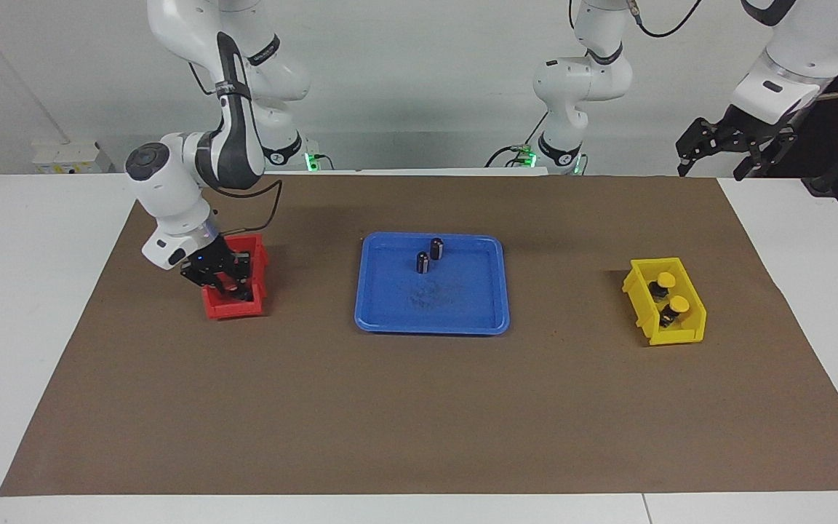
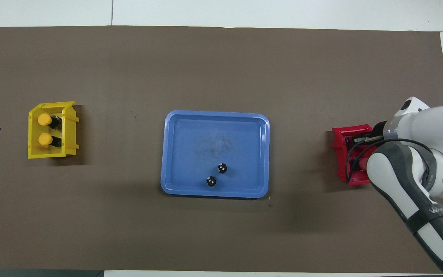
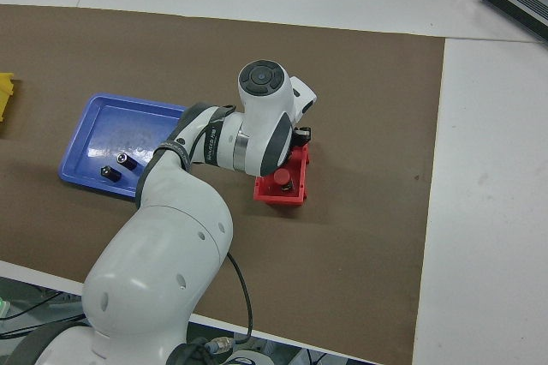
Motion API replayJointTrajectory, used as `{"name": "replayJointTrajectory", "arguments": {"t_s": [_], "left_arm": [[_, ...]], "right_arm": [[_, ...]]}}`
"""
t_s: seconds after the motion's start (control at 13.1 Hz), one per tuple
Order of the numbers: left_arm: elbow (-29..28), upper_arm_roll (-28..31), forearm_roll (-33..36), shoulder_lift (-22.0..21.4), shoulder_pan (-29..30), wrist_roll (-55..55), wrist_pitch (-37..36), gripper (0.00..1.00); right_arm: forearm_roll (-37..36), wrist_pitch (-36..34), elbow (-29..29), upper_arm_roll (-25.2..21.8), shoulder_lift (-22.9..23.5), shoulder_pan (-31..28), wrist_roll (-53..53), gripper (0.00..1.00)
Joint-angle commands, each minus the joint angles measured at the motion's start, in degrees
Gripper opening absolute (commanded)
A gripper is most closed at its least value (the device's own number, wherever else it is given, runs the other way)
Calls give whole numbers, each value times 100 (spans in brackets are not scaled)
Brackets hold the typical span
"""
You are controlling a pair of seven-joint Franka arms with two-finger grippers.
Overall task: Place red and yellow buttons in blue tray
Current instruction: 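Grasp a red button with the right gripper and lift it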
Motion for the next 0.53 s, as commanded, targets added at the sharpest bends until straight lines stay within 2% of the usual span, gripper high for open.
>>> {"name": "replayJointTrajectory", "arguments": {"t_s": [0.0, 0.08, 0.23, 0.3, 0.46], "left_arm": [[-193, 23, -61, -177, 14, -7, 22, 100], [-193, 23, -61, -177, 14, -7, 31, 100], [-193, 23, -61, -177, 14, -15, 31, 100], [-193, 23, -61, -168, 14, -7, 31, 100], [-193, 23, -61, -177, 14, -7, 31, 100]], "right_arm": [[-431, -1555, 1511, 39, 273, -79, -187, 19], [-467, -2171, 2179, 48, 422, 18, -108, 20], [-528, -2816, 3174, 57, 826, 726, 862, 20], [-764, -2810, 3466, 65, 993, 1314, 1573, 19], [-793, -2198, 3469, 74, 1100, 2124, 2943, 15]]}}
